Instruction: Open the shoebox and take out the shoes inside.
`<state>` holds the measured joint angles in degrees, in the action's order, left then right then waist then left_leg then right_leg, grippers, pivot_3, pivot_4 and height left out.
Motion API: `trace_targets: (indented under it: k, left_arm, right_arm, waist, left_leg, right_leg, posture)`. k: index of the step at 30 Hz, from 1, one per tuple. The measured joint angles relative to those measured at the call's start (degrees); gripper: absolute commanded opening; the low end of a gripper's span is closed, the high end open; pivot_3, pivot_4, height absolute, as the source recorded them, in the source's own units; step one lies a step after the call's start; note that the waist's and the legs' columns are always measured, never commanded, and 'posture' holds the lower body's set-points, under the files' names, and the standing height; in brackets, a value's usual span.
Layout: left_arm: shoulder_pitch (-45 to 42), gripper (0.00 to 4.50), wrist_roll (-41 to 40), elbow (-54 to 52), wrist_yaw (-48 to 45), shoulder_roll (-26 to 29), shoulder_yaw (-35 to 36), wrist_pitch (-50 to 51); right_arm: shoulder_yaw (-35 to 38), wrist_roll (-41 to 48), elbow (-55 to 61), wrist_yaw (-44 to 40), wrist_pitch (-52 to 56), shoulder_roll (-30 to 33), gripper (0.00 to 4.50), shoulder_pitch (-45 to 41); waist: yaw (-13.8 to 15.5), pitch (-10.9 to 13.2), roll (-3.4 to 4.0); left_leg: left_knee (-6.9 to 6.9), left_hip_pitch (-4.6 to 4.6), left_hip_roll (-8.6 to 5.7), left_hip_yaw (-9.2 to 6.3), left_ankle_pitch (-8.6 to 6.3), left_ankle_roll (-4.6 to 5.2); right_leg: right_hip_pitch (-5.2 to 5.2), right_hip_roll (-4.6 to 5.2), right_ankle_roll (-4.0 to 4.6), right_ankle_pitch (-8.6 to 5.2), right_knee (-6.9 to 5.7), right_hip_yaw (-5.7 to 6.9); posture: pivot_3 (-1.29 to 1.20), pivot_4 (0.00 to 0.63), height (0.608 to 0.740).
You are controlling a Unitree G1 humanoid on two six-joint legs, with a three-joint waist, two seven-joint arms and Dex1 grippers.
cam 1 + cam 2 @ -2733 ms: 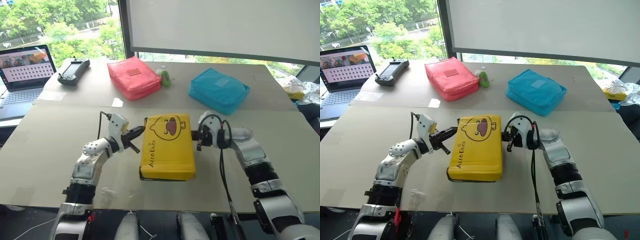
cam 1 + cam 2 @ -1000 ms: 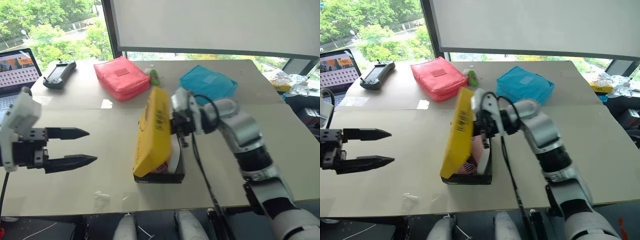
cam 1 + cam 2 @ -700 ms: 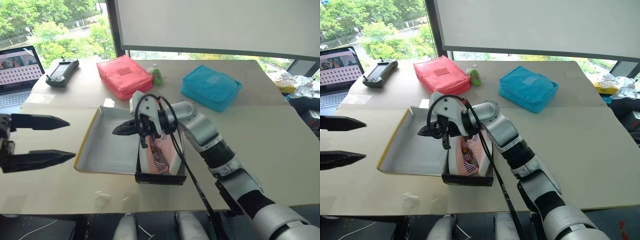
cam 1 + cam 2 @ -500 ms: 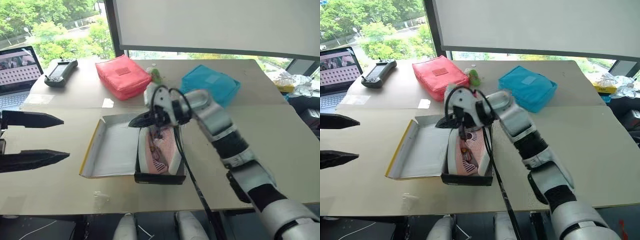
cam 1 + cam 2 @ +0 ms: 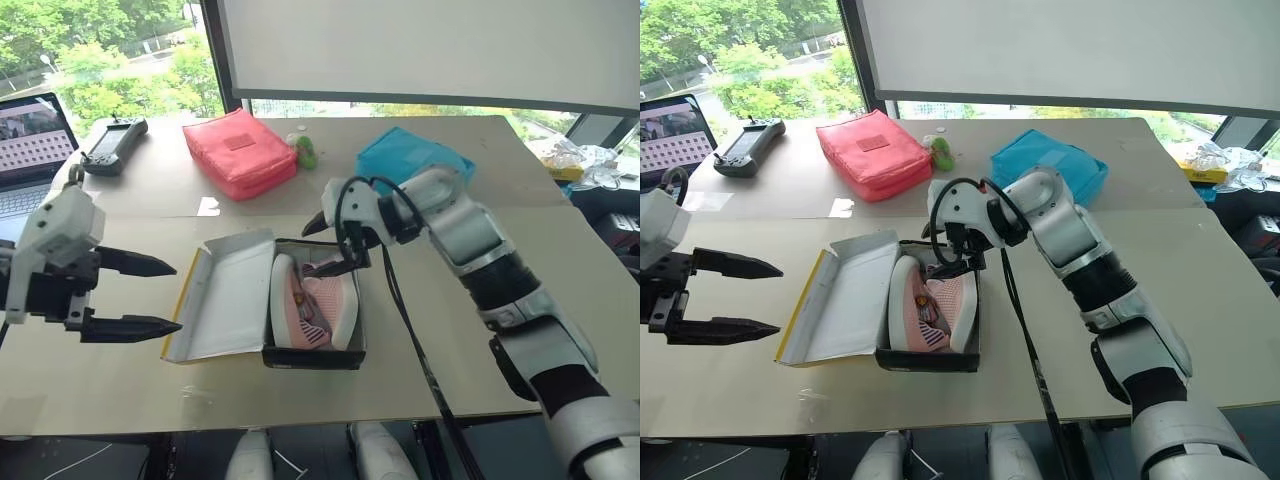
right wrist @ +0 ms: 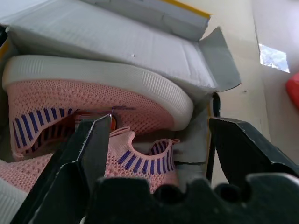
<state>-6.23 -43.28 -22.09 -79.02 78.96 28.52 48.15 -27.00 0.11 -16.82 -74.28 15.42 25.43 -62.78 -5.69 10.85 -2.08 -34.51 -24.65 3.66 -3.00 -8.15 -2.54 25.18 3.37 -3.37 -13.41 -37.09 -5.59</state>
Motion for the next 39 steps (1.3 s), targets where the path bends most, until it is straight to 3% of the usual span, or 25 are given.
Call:
trace_targets:
  k: [2,4,10,14,18,32,35,39]
  left_arm:
    - [0.3,4.50,2.3,0.0,0.7,0.0,-1.9,-2.2]
    - [2.7,4.50,4.0,-0.1,0.6,-0.4,-2.2,-3.7]
    - [7.4,4.50,6.1,-1.6,1.0,-3.1,-1.5,-4.1]
    - [9.3,4.50,6.7,-3.2,1.9,-4.4,0.1,-4.0]
    - [9.5,4.50,6.7,-3.5,2.1,-4.5,0.9,-3.9]
    - [10.7,4.50,6.9,-6.5,3.8,-5.2,1.5,-2.5]
    - [11.6,4.50,6.9,-7.1,3.8,-5.2,2.3,-1.6]
    - [11.8,4.50,6.9,-7.4,3.8,-5.4,2.9,-1.5]
  right_arm:
    - [-3.9,-7.1,-2.9,4.8,2.5,-0.2,3.87,-1.9]
    - [-6.3,-10.7,-5.5,4.6,5.2,0.2,3.87,-3.7]
    - [-6.9,-10.7,-11.6,-4.6,9.7,-1.3,3.87,-11.2]
    - [-7.2,-8.4,-12.8,-12.8,19.6,-3.2,3.87,-15.2]
    - [-9.5,-5.4,-10.6,-15.1,27.6,-2.6,3.87,-17.5]
    - [-18.1,-6.2,0.7,-11.9,28.5,-3.7,3.87,-7.8]
    - [-19.0,-7.4,1.5,-11.7,26.9,-3.2,3.20,-6.9]
    - [-19.5,-8.3,1.2,-11.6,25.8,-3.2,1.80,-6.3]
  waist:
    - [-0.1,0.0,0.02]
    - [0.0,0.0,0.05]
    - [0.1,0.1,0.10]
    - [0.1,0.1,0.14]
    - [0.1,0.1,0.15]
    - [0.1,0.1,0.15]
    - [0.2,0.1,0.14]
    - [0.3,0.1,0.14]
  left_leg:
    - [0.00,-0.03,0.03,0.03,0.00,0.00]
    - [-0.02,-0.05,0.05,0.06,0.00,0.00]
    - [-0.02,-0.07,0.17,0.04,0.00,0.00]
    - [-0.05,-0.08,0.17,0.04,0.00,0.00]
    - [-0.08,-0.07,0.19,0.04,0.00,0.00]
    - [-0.18,-0.09,0.19,0.05,0.00,-0.01]
    - [-0.23,-0.08,0.19,0.04,0.00,-0.01]
    - [-0.31,-0.08,0.19,0.04,0.00,-0.01]
  right_leg:
    - [0.09,0.00,0.08,0.06,-0.01,0.00]
    - [0.12,-0.02,0.11,0.07,-0.01,0.00]
    - [0.12,-0.10,0.13,0.07,-0.02,0.04]
    - [0.12,-0.11,0.14,0.08,-0.06,0.05]
    - [0.11,-0.11,0.15,0.08,-0.08,0.06]
    - [0.12,-0.11,0.16,0.10,-0.13,0.06]
    - [0.08,-0.11,0.16,0.10,-0.12,0.07]
    - [0.05,-0.10,0.18,0.12,-0.12,0.08]
  posture:
    - [0.00,0.150,0.740]
    - [0.00,0.150,0.740]
    - [0.00,0.150,0.740]
    - [0.00,0.150,0.740]
    - [0.00,0.150,0.740]
    - [0.00,0.150,0.740]
    - [0.00,0.150,0.740]
    - [0.00,0.150,0.740]
